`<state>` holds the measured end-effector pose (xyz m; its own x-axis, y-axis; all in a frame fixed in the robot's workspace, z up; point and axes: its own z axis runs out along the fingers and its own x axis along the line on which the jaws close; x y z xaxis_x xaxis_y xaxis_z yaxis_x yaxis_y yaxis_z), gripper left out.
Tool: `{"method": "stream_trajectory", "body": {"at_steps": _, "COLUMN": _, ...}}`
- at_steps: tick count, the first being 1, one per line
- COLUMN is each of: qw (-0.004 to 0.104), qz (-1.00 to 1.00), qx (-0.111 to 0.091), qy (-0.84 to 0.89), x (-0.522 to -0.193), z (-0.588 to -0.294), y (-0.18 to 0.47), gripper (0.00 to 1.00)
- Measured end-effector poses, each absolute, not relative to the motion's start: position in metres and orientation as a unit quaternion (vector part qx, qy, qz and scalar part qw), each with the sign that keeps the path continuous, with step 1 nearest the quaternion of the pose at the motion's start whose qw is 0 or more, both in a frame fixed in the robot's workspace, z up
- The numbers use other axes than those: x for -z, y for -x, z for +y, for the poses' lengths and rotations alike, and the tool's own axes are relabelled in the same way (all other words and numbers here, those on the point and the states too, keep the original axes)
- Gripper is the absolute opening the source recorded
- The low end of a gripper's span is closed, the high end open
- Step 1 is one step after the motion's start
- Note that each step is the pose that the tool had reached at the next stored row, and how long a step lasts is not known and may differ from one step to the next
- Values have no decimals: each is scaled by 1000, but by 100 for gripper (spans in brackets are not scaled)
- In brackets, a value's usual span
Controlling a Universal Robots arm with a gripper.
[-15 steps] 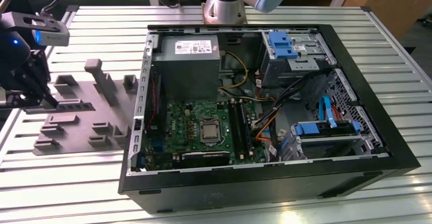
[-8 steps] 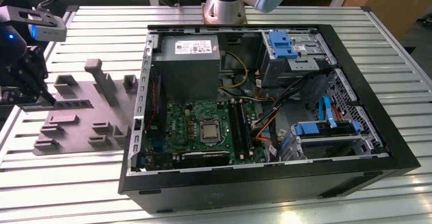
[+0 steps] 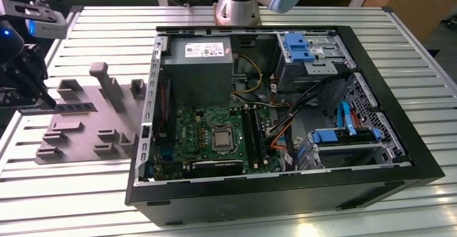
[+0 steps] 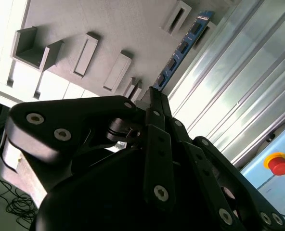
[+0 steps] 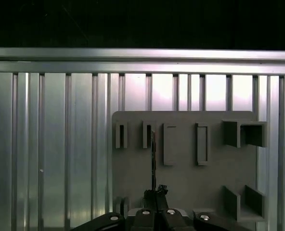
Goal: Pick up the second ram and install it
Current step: 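Pick up the second ram and move it above second insertion slot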
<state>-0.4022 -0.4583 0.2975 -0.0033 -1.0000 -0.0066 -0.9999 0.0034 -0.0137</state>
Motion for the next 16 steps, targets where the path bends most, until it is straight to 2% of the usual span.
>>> {"method": "stream_trajectory", "body": {"at_steps": 16, "qw": 8, "qz": 708, "qx": 3, "qy": 706, "x": -318, "z": -458, "y": 402, "gripper": 11}}
